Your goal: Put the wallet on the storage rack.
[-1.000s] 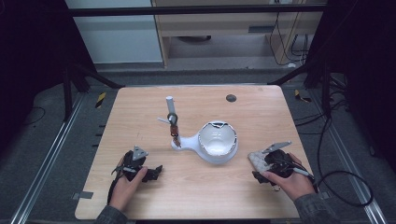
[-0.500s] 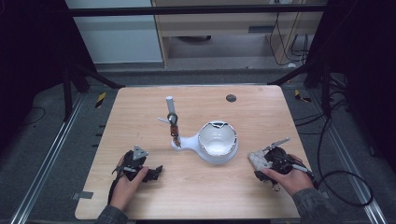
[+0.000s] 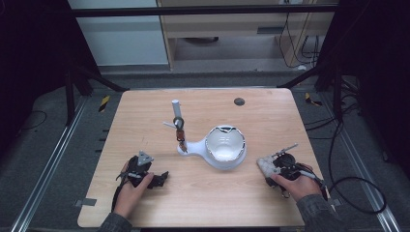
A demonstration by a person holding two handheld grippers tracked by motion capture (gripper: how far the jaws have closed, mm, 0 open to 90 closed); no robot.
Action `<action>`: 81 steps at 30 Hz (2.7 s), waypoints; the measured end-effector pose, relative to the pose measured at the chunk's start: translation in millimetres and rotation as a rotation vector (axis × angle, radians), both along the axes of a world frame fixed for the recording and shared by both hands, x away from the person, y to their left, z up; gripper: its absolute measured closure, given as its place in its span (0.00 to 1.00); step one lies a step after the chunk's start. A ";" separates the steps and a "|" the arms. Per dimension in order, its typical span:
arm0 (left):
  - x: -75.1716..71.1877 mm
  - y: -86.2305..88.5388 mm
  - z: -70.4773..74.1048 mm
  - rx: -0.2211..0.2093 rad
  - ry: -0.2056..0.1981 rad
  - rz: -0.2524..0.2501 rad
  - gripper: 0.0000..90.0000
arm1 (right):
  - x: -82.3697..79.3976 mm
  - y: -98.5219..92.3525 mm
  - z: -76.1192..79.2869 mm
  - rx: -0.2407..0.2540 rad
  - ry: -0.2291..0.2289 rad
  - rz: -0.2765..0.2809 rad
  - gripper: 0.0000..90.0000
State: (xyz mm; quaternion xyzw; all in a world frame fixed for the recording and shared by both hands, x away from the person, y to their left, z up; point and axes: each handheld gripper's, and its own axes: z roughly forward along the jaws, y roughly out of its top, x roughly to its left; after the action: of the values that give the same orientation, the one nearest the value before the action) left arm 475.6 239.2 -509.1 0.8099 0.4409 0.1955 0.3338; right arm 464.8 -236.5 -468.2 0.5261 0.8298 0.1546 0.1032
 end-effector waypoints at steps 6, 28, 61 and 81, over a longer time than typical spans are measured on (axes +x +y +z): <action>0.2 -0.4 -0.1 -0.002 0.000 -0.001 0.00 | 0.7 -0.1 -2.3 -0.016 0.025 -0.006 0.26; 0.4 -0.7 0.1 -0.001 0.002 -0.003 0.00 | -3.1 0.0 9.4 -0.059 0.018 0.143 0.35; 0.8 -0.3 0.1 0.000 0.004 -0.007 0.00 | -9.2 11.4 62.6 -0.134 -0.126 0.323 0.35; 0.8 -0.6 0.0 -0.003 0.003 -0.005 0.00 | -8.7 21.2 95.1 -0.146 -0.187 0.386 0.35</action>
State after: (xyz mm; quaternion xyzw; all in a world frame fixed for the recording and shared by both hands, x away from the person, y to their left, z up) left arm 476.4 238.6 -509.2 0.8110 0.4395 0.1928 0.3347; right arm 456.1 -215.3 -373.1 0.3322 0.9109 0.1591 0.1860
